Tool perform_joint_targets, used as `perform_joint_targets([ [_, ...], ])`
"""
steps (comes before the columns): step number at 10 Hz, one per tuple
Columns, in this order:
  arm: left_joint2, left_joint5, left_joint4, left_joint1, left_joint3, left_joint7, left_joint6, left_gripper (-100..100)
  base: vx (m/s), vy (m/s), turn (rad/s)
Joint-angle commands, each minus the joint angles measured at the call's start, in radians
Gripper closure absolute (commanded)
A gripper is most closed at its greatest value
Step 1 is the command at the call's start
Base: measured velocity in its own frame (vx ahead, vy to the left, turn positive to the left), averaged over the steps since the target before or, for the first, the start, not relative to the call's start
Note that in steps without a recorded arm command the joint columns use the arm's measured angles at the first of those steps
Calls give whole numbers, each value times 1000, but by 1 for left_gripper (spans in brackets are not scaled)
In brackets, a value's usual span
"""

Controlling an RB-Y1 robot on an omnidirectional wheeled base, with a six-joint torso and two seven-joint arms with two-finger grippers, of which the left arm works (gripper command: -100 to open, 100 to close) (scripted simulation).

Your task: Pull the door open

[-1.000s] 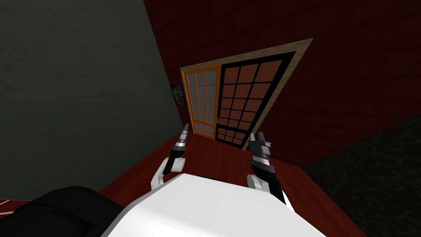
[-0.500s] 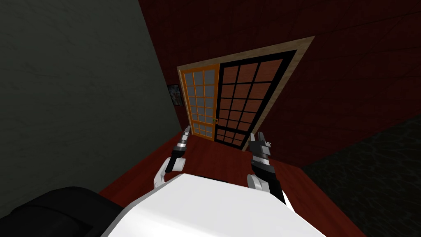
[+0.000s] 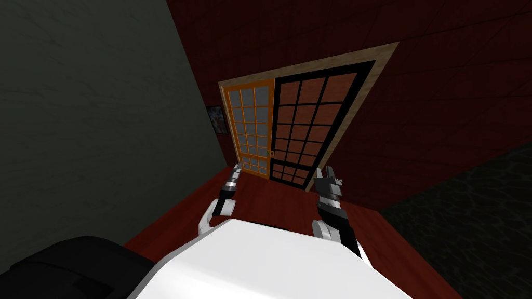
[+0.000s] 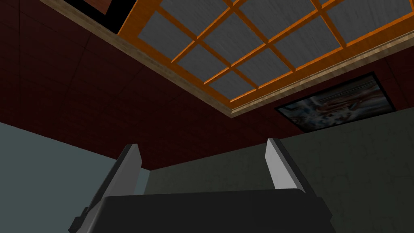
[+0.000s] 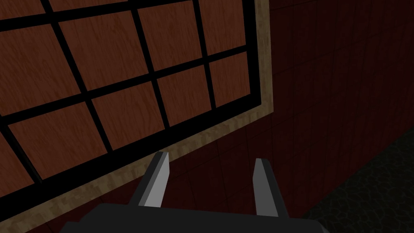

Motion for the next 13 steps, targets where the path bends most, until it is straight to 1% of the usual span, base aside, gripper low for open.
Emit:
perform_joint_targets([
  [1,3,-3,44,-17,6,-35,-10,-100,90,-7,-46],
  [13,9,-28,383,-129,44,-297,-100,-100,100,-1,-50],
])
